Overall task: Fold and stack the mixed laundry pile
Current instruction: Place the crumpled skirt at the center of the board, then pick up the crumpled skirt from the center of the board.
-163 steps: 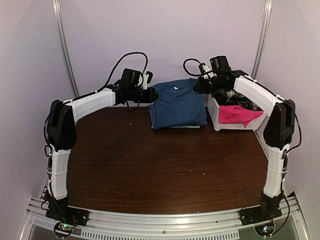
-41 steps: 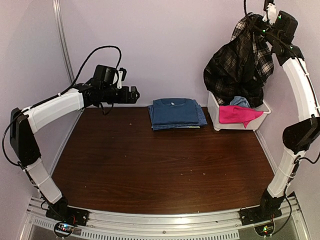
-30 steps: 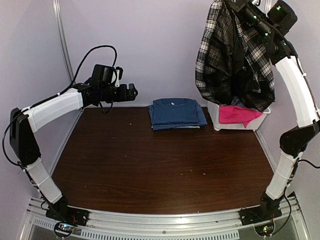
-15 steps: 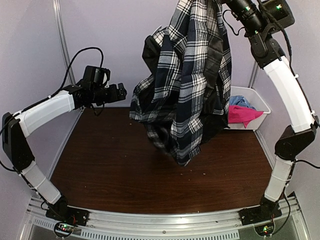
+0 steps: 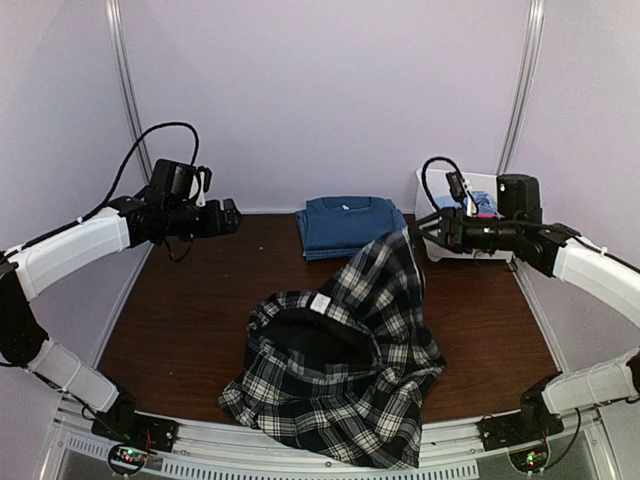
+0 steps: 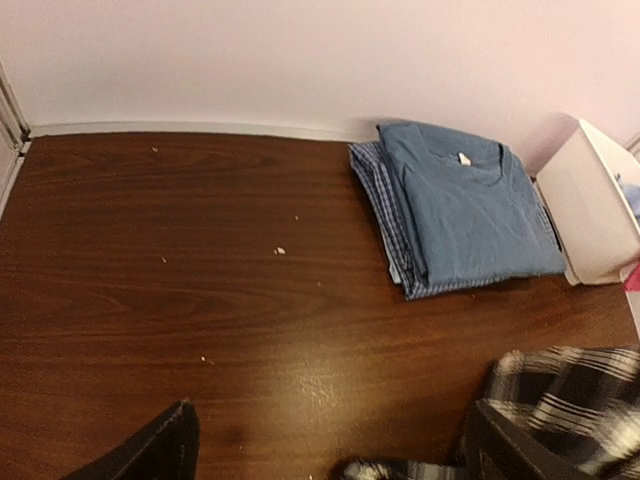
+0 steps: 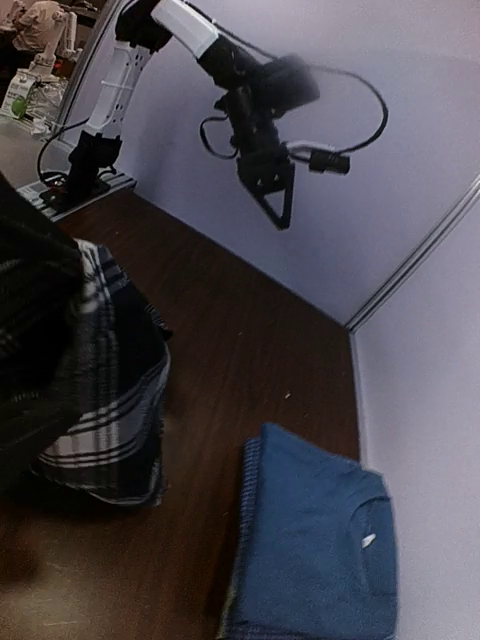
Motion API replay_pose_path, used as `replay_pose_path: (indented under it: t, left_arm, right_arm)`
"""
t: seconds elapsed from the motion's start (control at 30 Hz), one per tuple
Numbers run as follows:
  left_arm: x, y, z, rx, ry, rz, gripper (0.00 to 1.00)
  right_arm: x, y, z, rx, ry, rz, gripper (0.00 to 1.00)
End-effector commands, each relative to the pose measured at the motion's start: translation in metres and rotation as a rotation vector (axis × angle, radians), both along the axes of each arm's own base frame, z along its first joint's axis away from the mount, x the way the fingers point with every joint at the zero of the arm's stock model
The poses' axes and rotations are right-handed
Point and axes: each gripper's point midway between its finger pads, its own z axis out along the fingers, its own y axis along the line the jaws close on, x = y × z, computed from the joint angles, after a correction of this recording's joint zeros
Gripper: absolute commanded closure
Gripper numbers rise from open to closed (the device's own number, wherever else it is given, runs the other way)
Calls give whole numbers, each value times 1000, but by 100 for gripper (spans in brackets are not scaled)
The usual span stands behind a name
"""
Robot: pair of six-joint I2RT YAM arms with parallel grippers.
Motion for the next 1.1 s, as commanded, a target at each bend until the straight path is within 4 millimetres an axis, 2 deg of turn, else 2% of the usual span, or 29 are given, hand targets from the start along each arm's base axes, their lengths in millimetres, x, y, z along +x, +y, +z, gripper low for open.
replay_pose_path:
  t: [0.0, 0.03, 0.13, 0.23, 0.3, 0.37, 0.5, 0.63, 0.73, 0.87, 1.07]
  left_arm:
    - [-39, -16, -8, -17, 33, -169, 7]
    - [-50, -19, -13, -3, 49, -199, 8]
    - [-83, -32, -34, 31, 119, -282, 14]
    - [-114, -44, -58, 44, 216, -333, 21]
    - [-129, -50, -69, 39, 258, -355, 24]
    - [-138, -56, -79, 49, 285, -374, 26]
    - [-135, -51, -100, 119, 353, -336, 28]
    - [-139, -57, -123, 133, 469, -342, 30]
    - [-139, -64, -124, 78, 471, -337, 29]
    - [-119, -68, -123, 141, 432, -346, 25]
    - [-93, -83, -150, 300, 476, -491, 25]
  right_arm:
    - [-51, -69, -90, -321, 158, -183, 18]
    - [-59, -82, -93, -351, 165, -228, 8]
    - [-71, -103, -86, -424, 141, -289, 7]
    - [-71, -100, -82, -475, 168, -243, 17]
    - [-73, -89, -89, -484, 236, -166, 29]
    - [-73, -74, -96, -477, 281, -104, 36]
    - [-72, -44, -111, -519, 298, -15, 40]
    - [-77, -15, -135, -574, 346, 99, 39]
    - [-81, 2, -154, -635, 379, 165, 36]
    - [-91, 10, -174, -694, 419, 215, 32]
    - [-115, 19, -200, -734, 501, 265, 30]
